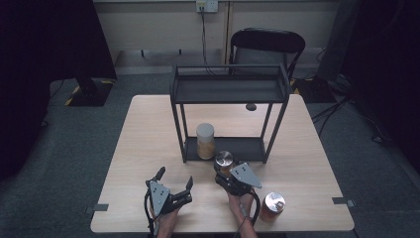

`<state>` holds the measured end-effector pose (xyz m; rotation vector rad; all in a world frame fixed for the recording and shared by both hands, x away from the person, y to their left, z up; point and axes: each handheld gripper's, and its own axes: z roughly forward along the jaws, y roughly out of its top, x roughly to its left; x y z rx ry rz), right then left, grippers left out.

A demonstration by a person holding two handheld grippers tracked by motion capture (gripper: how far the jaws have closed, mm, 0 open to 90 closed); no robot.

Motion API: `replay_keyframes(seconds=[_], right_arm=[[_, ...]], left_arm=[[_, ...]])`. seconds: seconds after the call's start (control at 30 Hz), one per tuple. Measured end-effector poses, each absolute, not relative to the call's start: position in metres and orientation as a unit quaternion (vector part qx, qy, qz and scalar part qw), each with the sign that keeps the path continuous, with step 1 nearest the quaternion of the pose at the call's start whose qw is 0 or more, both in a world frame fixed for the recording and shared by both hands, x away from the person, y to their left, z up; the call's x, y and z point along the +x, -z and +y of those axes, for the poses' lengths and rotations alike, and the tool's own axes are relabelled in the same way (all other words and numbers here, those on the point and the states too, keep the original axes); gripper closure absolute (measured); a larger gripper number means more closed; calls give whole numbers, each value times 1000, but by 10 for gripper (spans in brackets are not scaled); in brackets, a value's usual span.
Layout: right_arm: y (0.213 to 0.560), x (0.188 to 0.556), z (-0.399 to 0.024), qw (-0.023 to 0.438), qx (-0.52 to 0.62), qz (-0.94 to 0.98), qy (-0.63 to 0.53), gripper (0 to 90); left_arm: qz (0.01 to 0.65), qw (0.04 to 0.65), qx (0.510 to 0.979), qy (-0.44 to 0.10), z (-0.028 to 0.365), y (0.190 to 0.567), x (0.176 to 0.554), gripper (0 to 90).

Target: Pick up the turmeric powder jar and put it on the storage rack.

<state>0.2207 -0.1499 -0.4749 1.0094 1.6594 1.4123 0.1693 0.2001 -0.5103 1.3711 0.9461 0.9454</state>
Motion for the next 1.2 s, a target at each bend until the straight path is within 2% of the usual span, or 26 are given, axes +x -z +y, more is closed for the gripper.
replay_keyframes(seconds=[1.2], right_arm=[[460,223,-151,364,378,652,-547,349]], left_arm=[[404,576,585,-404,200,511,169,20]])
